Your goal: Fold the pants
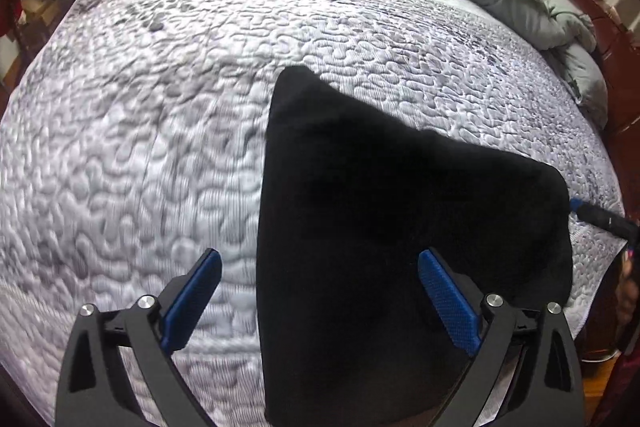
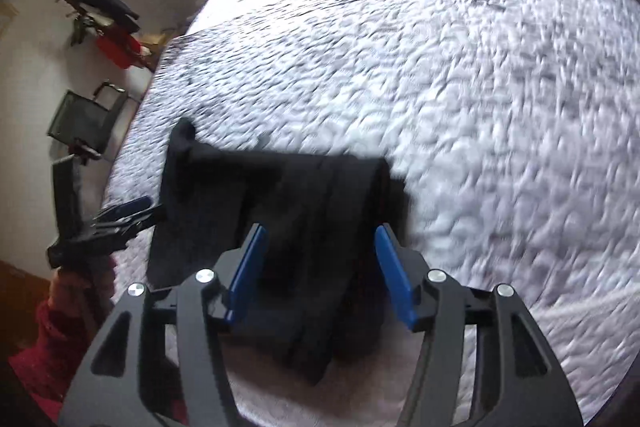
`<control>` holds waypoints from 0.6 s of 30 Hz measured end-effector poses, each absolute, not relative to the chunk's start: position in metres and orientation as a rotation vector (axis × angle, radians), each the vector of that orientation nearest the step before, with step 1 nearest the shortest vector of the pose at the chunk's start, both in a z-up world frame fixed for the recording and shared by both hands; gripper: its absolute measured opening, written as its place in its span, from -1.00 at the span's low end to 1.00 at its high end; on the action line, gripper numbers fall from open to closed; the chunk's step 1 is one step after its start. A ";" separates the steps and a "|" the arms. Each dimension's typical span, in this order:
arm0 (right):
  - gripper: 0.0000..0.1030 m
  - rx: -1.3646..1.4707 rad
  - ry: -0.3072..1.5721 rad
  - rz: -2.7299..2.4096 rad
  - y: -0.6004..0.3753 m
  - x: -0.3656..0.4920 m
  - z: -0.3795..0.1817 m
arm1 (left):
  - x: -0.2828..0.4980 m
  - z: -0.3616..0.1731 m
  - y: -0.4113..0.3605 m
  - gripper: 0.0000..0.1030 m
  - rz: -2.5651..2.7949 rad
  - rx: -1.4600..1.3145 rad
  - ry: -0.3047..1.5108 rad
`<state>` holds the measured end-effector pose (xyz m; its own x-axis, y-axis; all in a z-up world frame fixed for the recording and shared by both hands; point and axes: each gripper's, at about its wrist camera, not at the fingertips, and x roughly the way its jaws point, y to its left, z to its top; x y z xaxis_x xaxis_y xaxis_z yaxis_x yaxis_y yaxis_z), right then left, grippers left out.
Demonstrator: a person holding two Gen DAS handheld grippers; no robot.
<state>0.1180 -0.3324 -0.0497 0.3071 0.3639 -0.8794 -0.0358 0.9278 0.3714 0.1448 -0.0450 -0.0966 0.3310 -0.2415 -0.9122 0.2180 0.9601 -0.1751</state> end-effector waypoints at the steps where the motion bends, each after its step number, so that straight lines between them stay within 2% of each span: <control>1: 0.13 0.308 1.242 0.261 -0.334 0.127 -0.053 | 0.149 -0.098 -0.047 0.92 -0.299 -0.017 1.201; 3: 0.13 0.346 1.256 0.267 -0.337 0.143 -0.061 | 0.158 -0.103 -0.048 0.92 -0.299 -0.018 1.214; 4: 0.06 0.369 1.270 0.275 -0.338 0.149 -0.068 | 0.163 -0.107 -0.048 0.92 -0.303 -0.022 1.226; 5: -0.03 0.383 1.282 0.280 -0.338 0.153 -0.073 | 0.166 -0.109 -0.049 0.92 -0.307 -0.023 1.233; 7: -0.41 0.428 1.286 0.288 -0.338 0.160 -0.081 | 0.167 -0.113 -0.052 0.92 -0.312 -0.011 1.238; 10: -0.58 0.474 1.260 0.301 -0.344 0.163 -0.077 | 0.164 -0.117 -0.058 0.92 -0.309 0.008 1.229; 13: -0.63 0.489 1.258 0.262 -0.349 0.160 -0.078 | 0.166 -0.116 -0.060 0.92 -0.325 -0.012 1.221; 18: -0.61 0.491 1.288 0.188 -0.353 0.164 -0.110 | 0.160 -0.108 -0.064 0.92 -0.361 0.013 1.206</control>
<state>0.1641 -0.3526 -0.1104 0.2807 0.4014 -0.8719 0.1350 0.8828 0.4499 0.1599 -0.0644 -0.1081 0.3071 -0.2661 -0.9137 0.2797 0.9429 -0.1806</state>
